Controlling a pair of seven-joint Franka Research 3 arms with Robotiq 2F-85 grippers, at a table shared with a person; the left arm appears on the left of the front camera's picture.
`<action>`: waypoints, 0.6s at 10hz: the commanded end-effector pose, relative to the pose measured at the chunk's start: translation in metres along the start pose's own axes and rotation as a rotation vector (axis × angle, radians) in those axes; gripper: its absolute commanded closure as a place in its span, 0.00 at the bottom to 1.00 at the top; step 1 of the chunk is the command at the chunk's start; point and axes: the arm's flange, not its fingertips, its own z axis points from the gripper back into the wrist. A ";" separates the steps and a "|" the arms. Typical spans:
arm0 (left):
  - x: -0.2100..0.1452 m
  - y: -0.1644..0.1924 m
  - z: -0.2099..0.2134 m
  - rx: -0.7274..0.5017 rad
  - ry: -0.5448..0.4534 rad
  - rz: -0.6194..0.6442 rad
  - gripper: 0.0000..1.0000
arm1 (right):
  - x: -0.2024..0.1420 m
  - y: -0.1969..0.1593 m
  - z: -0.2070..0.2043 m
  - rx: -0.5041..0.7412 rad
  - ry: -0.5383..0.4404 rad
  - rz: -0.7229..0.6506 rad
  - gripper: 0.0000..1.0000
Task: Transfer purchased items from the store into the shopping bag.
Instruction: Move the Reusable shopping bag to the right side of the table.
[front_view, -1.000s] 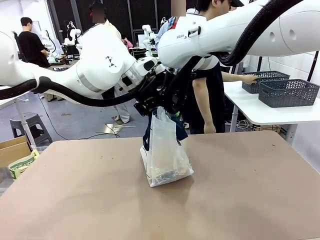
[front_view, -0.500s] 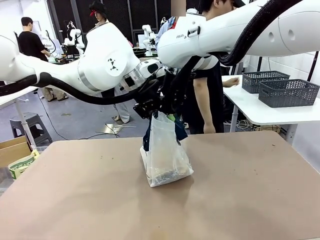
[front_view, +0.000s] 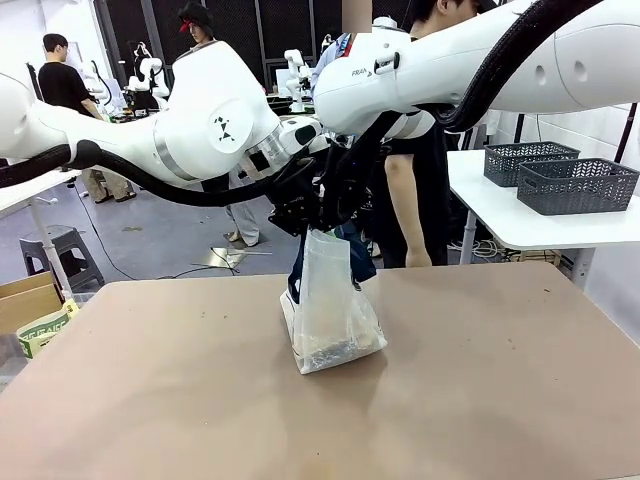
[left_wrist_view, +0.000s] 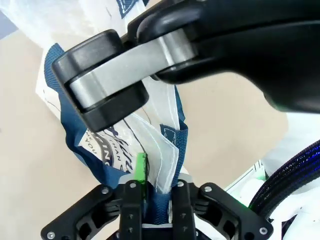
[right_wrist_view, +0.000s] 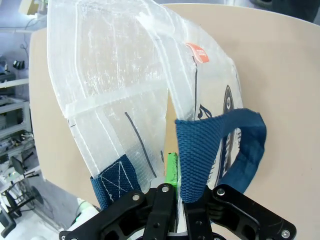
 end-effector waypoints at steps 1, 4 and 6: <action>-0.007 0.001 0.006 0.040 -0.003 0.011 1.00 | 0.006 0.002 0.003 0.027 0.011 0.012 1.00; -0.010 0.004 0.010 0.046 -0.008 -0.001 1.00 | 0.006 0.003 0.003 0.042 0.007 0.020 1.00; -0.010 0.003 0.009 0.039 0.001 -0.009 1.00 | 0.005 0.004 0.005 0.043 0.002 0.020 1.00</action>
